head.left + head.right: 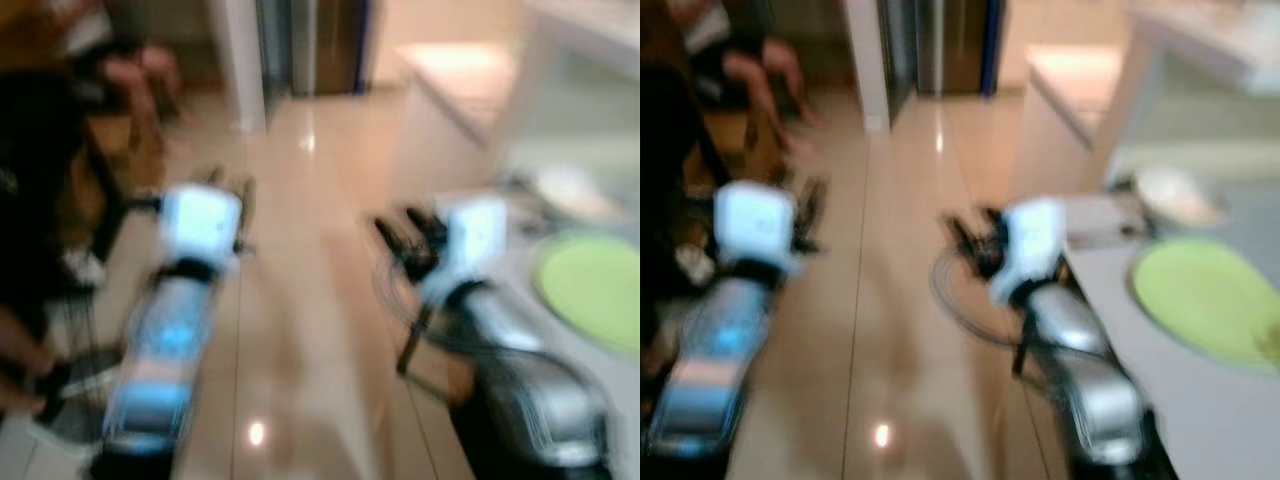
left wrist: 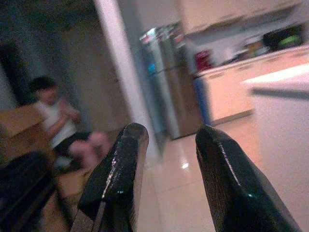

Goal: Setting the table

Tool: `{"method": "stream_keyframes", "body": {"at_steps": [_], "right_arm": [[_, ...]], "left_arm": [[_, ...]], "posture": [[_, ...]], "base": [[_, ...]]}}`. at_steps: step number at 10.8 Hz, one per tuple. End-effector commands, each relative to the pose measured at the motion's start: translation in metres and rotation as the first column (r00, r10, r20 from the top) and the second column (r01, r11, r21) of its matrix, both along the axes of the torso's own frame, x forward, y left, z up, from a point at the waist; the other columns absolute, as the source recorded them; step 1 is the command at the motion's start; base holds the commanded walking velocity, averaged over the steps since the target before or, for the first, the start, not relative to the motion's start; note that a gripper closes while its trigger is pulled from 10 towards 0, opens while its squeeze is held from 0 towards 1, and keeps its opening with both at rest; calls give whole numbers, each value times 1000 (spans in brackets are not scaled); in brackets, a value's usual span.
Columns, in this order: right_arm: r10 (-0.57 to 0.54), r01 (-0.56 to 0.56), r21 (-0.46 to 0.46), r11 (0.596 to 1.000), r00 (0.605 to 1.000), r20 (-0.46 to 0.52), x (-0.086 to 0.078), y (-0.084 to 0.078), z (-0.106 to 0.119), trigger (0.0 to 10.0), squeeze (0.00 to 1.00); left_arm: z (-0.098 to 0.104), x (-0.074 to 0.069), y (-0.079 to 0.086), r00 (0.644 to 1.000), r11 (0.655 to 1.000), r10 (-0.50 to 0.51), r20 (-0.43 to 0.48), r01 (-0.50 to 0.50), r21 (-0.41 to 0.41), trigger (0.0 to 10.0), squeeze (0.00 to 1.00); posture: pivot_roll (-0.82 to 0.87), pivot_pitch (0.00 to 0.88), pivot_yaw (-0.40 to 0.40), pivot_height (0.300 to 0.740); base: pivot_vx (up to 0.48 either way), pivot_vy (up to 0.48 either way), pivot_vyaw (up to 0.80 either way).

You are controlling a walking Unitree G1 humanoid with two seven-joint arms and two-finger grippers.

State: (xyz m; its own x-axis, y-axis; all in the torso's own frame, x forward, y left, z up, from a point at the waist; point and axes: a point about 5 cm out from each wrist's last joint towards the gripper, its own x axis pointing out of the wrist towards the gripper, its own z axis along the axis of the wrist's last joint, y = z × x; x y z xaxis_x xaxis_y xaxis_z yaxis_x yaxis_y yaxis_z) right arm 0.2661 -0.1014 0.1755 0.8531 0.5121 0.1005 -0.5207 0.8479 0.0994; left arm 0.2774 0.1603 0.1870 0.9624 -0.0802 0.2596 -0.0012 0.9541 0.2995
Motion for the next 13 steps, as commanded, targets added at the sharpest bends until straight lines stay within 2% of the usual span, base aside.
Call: {"method": "stream_keyframes", "body": {"at_steps": [1,13], "right_arm": [[-51,51,-13,999,999,-3,1,-14,-1,10000,0],[-94,94,17,995,995,-18,2,-16,-4,10000,0]], "left_arm": [[5,2,-11,999,999,-41,18,41,-1,10000,0],[4,3,-9,998,998,-65,4,65,13,10000,0]], "posture": [[-11,0,18,740],[-8,0,29,740]], "base": [[439,0,0],[453,0,0]]}}
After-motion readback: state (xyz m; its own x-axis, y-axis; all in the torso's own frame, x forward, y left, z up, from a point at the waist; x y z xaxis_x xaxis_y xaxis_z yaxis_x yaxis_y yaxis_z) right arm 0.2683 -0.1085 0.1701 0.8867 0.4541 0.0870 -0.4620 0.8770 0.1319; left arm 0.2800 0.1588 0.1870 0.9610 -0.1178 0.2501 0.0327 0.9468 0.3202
